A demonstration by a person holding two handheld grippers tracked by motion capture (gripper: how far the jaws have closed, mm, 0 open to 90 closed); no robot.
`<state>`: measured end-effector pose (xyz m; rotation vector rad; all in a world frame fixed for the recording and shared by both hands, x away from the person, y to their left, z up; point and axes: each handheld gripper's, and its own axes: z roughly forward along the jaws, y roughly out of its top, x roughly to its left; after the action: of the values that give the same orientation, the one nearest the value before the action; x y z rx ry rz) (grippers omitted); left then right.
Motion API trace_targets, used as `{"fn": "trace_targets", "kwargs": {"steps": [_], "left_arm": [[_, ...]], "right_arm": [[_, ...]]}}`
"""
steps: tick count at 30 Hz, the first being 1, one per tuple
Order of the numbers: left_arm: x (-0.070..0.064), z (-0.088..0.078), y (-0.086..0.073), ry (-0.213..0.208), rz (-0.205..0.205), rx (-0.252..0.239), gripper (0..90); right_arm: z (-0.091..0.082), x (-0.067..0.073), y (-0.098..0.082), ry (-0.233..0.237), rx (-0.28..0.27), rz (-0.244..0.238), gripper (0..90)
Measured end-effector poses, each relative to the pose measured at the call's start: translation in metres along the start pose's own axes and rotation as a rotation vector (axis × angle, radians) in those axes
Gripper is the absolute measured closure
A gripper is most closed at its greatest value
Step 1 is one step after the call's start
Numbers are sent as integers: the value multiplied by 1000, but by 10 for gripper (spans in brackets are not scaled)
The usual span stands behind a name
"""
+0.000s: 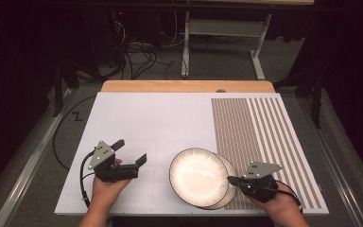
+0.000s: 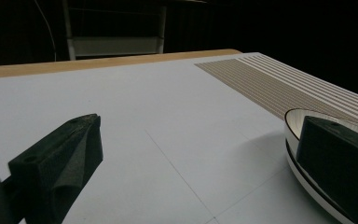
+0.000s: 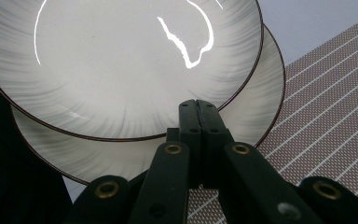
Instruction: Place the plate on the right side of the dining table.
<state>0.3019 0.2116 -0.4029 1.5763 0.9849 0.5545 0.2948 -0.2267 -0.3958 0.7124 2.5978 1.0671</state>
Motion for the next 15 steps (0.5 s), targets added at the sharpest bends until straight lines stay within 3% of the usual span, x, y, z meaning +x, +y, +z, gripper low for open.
{"fn": "trace_targets", "kwargs": {"steps": [15], "left_arm": [[1,-1,0,-1,0,-2,10]], "right_arm": [[12,7,7,26,15,-26,900]]}}
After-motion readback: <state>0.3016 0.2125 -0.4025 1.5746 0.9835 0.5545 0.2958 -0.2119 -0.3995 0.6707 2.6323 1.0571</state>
